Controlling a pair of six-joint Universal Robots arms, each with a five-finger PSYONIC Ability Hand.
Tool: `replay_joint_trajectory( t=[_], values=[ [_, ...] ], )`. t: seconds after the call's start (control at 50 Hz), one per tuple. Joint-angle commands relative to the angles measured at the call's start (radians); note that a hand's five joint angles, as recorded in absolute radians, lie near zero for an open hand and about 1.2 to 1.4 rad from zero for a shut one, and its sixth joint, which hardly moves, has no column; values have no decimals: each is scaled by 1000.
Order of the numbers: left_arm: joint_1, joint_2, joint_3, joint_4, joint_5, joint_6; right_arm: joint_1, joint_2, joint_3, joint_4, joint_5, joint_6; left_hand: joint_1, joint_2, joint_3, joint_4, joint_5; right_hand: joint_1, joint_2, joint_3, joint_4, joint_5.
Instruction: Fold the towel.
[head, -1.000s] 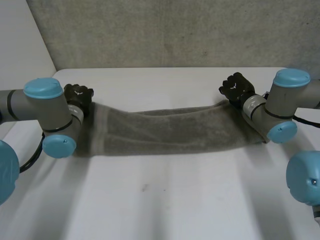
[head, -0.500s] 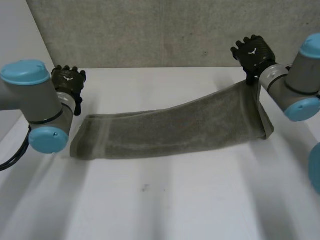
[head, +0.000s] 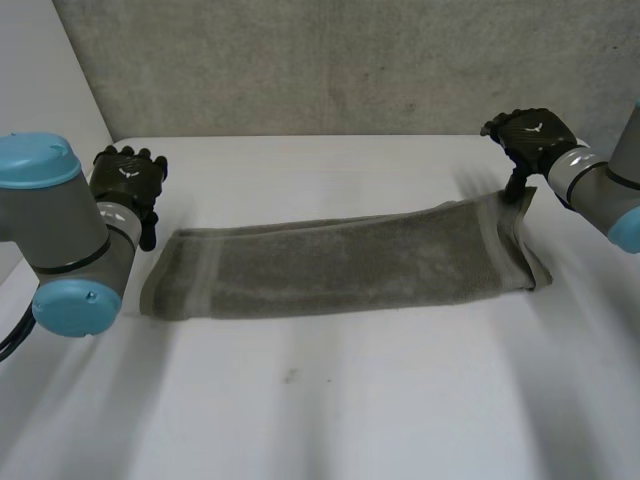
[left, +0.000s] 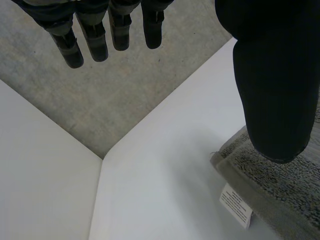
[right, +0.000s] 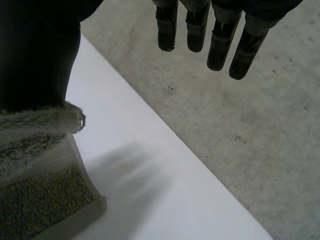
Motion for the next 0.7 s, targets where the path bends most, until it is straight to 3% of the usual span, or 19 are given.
replay_joint_trajectory(
  t=[0.02,0.2,0.7],
  values=[
    [0,2,-13,0,1,-18,-13,-19,19,11,2,102,-3,9,6,7,-26,-57,-80,-70,-82,-60],
    [0,8,-36,0,4,-45,-18,-144,200,57,-24,94,-3,9,6,7,-26,-57,-80,-70,-82,-60],
    [5,77,-134,13,4,-49,-36,-576,774,-195,-78,77,-3,9,6,7,-26,-57,-80,-70,-82,-60]
  ],
)
